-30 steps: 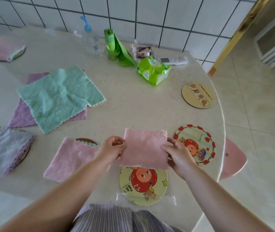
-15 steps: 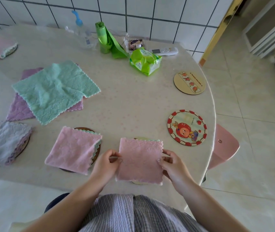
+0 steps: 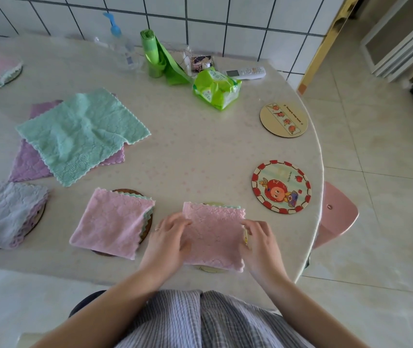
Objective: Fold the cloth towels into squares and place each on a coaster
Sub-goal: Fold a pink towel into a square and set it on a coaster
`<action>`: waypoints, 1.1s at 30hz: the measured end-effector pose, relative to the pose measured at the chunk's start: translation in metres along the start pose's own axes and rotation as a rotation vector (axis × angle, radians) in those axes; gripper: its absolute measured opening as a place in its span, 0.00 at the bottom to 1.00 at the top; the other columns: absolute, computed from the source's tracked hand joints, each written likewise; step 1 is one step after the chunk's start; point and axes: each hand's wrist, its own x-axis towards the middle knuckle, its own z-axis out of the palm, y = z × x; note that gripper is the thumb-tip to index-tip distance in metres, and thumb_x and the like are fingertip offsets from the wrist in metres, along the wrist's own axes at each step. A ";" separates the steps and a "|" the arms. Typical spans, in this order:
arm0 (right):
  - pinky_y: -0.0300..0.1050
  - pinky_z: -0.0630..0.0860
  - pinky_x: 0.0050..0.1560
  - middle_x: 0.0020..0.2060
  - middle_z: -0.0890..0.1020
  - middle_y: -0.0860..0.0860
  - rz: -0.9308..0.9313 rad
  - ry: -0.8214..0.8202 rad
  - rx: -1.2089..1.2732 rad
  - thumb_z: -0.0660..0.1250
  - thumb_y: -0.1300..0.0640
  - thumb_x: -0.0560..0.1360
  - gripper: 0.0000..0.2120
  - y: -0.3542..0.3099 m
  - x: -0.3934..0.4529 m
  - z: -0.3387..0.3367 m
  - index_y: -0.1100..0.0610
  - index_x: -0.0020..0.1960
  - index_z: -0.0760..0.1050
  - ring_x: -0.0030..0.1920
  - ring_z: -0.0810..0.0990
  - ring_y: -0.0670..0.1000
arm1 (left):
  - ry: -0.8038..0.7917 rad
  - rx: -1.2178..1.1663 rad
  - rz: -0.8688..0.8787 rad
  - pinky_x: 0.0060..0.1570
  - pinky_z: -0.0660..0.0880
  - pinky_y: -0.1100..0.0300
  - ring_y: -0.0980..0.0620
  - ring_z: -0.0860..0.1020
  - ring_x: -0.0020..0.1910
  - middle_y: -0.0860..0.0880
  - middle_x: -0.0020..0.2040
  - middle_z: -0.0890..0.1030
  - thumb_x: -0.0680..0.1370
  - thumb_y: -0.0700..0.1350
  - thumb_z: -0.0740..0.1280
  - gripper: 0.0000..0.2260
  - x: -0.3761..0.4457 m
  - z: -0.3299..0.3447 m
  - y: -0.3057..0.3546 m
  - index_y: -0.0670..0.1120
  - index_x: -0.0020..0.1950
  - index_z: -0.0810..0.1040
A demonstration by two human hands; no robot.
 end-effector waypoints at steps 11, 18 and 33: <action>0.60 0.49 0.73 0.72 0.61 0.47 -0.233 -0.189 -0.379 0.65 0.49 0.74 0.24 -0.004 0.002 0.013 0.47 0.68 0.67 0.73 0.57 0.49 | -0.192 0.266 0.212 0.70 0.59 0.48 0.49 0.55 0.75 0.49 0.75 0.60 0.76 0.50 0.65 0.23 0.007 0.001 -0.004 0.49 0.70 0.68; 0.48 0.55 0.71 0.63 0.69 0.42 -0.246 -0.139 -0.236 0.63 0.50 0.76 0.16 -0.055 0.036 0.011 0.46 0.63 0.71 0.64 0.67 0.45 | 0.086 -0.019 0.012 0.46 0.76 0.57 0.53 0.80 0.49 0.54 0.51 0.81 0.77 0.46 0.63 0.08 0.018 -0.047 -0.022 0.50 0.52 0.80; 0.42 0.55 0.69 0.69 0.67 0.46 -0.509 -0.382 -0.241 0.63 0.53 0.75 0.20 -0.261 0.102 0.161 0.50 0.67 0.71 0.70 0.63 0.49 | 0.056 0.279 -0.266 0.64 0.66 0.51 0.47 0.68 0.67 0.50 0.64 0.74 0.74 0.49 0.61 0.13 0.039 -0.197 -0.219 0.50 0.56 0.79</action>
